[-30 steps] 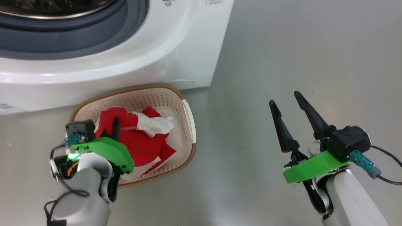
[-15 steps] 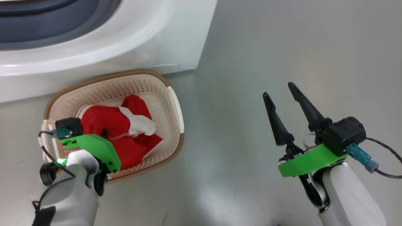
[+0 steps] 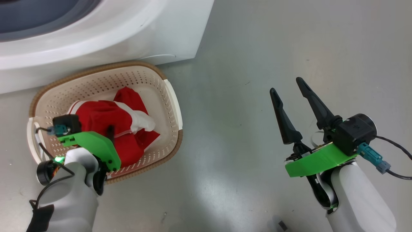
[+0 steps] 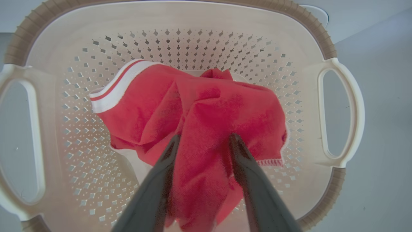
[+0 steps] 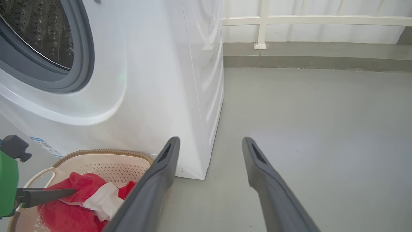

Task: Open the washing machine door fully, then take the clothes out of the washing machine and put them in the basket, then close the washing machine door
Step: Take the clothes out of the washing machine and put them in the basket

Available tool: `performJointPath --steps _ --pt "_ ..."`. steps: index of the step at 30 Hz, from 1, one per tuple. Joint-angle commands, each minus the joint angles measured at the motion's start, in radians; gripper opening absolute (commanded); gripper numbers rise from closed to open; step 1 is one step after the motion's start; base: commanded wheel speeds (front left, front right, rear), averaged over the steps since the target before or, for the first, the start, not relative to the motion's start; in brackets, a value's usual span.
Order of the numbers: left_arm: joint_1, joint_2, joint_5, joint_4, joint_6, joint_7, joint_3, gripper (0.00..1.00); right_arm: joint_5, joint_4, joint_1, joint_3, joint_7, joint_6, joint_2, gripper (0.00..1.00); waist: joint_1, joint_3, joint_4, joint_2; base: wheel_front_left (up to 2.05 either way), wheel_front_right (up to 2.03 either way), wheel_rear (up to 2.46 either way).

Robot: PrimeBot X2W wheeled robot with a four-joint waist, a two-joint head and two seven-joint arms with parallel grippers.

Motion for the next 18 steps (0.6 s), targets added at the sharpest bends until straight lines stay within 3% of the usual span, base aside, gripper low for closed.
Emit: performJointPath --steps 1,18 --pt "-0.001 0.038 -0.002 -0.002 0.004 -0.014 0.012 1.0 0.01 -0.024 0.001 0.015 -0.006 0.006 0.004 1.0 -0.0001 0.001 0.003 0.0 0.0 0.0 0.0" --pt "0.029 0.003 0.008 -0.019 -0.009 -0.168 -0.021 1.0 0.008 0.0 0.013 -0.001 -0.006 0.006 0.004 1.0 -0.0001 -0.075 0.029 0.0 0.0 0.0 0.0"
